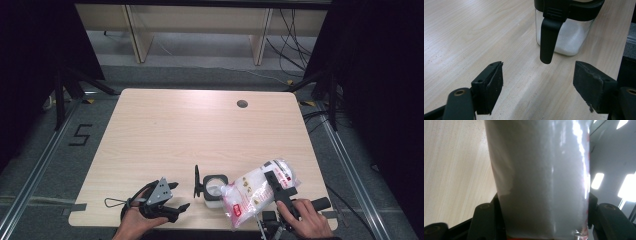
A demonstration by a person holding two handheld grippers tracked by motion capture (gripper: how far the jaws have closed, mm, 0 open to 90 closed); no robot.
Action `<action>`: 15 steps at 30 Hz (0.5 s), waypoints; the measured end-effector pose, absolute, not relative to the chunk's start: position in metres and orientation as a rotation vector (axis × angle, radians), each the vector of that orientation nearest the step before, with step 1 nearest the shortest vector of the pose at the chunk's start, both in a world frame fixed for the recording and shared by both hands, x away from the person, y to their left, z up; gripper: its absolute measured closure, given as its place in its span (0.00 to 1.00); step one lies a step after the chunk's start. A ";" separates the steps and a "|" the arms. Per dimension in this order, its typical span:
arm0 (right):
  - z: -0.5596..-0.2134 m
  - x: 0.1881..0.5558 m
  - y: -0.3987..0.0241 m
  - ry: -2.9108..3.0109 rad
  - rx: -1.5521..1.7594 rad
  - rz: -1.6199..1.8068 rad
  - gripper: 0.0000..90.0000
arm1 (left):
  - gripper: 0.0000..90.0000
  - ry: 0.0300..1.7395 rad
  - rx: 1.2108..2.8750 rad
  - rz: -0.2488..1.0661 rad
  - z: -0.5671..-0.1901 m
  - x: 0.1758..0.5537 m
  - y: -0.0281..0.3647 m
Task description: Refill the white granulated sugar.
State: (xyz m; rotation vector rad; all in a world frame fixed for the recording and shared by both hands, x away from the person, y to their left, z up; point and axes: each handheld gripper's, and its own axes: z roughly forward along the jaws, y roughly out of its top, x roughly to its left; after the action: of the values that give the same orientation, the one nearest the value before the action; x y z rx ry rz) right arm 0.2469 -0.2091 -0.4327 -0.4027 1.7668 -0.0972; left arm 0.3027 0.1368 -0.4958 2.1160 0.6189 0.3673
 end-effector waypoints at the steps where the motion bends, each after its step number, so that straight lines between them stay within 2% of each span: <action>1: -0.433 0.247 -0.209 1.767 -0.404 -0.095 0.49 | 0.26 0.618 2.118 0.367 -0.496 0.303 0.137; 15: -0.433 0.248 -0.210 1.770 -0.415 -0.100 0.50 | 0.26 0.607 2.139 0.373 -0.495 0.303 0.138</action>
State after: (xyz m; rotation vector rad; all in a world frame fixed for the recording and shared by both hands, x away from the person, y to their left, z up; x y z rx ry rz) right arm 0.2482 -0.2096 -0.4329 -0.4152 1.7700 -0.0995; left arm 0.3035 0.1378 -0.4951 2.1394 0.6066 0.3726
